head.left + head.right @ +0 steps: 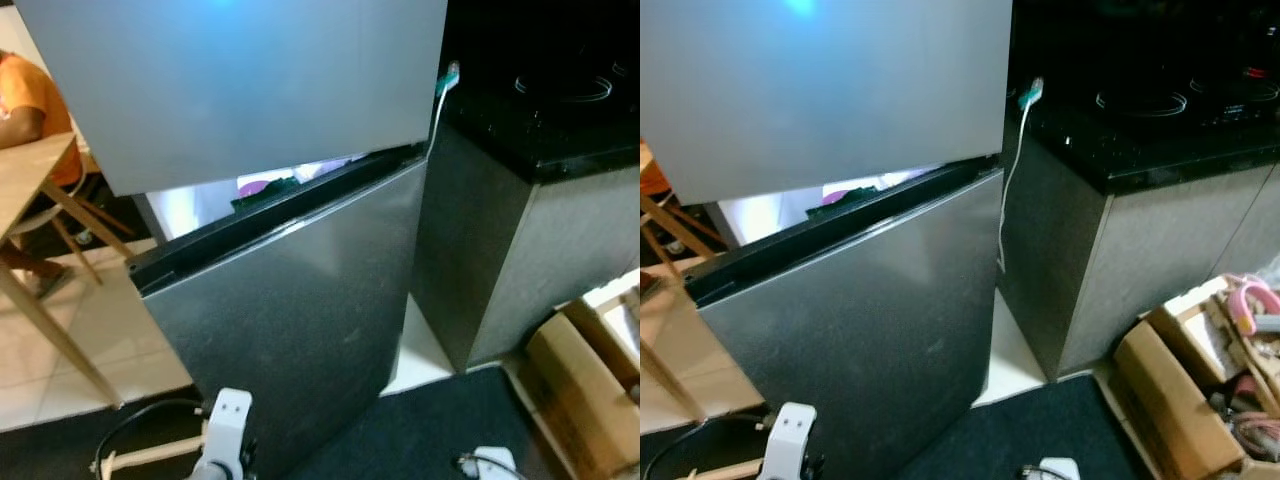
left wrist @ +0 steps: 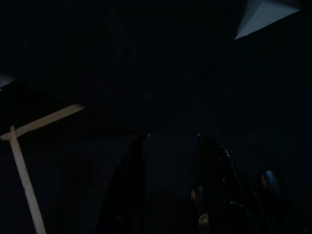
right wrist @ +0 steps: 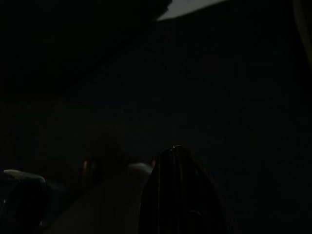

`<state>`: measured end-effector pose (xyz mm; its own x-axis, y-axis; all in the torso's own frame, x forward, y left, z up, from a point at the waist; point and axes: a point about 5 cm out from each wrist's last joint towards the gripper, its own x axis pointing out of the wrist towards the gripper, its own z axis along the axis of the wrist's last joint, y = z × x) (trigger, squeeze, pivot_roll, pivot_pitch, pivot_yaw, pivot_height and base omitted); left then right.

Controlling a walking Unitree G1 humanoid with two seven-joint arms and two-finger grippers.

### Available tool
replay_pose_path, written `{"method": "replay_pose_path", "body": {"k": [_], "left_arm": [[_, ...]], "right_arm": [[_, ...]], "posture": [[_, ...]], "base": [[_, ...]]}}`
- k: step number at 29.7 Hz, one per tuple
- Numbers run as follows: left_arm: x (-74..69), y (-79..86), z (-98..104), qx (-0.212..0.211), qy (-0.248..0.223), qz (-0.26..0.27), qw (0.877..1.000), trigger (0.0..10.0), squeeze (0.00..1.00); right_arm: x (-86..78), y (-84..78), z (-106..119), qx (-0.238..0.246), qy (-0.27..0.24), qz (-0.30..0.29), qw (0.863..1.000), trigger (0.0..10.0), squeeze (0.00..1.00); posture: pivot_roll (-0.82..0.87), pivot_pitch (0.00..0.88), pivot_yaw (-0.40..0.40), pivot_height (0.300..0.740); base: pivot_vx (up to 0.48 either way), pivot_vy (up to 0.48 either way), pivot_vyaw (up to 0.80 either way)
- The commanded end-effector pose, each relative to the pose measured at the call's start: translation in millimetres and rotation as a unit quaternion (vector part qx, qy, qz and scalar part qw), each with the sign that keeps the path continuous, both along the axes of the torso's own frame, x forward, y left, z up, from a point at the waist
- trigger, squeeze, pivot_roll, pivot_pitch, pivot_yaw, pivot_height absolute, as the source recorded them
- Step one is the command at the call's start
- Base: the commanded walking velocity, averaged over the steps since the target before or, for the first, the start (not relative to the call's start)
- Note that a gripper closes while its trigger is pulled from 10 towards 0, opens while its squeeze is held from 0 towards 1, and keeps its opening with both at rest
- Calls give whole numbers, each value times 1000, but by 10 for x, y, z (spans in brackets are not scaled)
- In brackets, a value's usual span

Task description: Restocking fridge

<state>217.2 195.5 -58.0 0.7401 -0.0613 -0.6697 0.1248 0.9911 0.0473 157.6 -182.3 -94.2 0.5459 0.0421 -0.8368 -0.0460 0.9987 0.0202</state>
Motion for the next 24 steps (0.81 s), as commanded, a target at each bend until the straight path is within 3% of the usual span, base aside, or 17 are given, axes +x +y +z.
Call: {"method": "replay_pose_path", "body": {"k": [1,5,13,24], "left_arm": [[10,-25,10,-5,-7,0,1000,10000,0],[20,-52,22,-9,-16,1,1000,10000,0],[23,-142,29,-13,-25,-20,999,10000,0],[31,-267,45,3,-33,-97,995,10000,0]], "right_arm": [[-14,27,-9,-4,2,13,1000,10000,0],[8,-90,17,-9,-2,18,1000,10000,0],[-15,-142,18,-14,0,26,1000,10000,0],[-132,-141,-31,-17,21,22,999,10000,0]], "posture": [[-92,15,41,734],[-87,15,30,734],[-82,12,19,734],[-85,20,29,734]], "base": [[311,0,0],[289,0,0],[277,0,0],[0,0,0]]}}
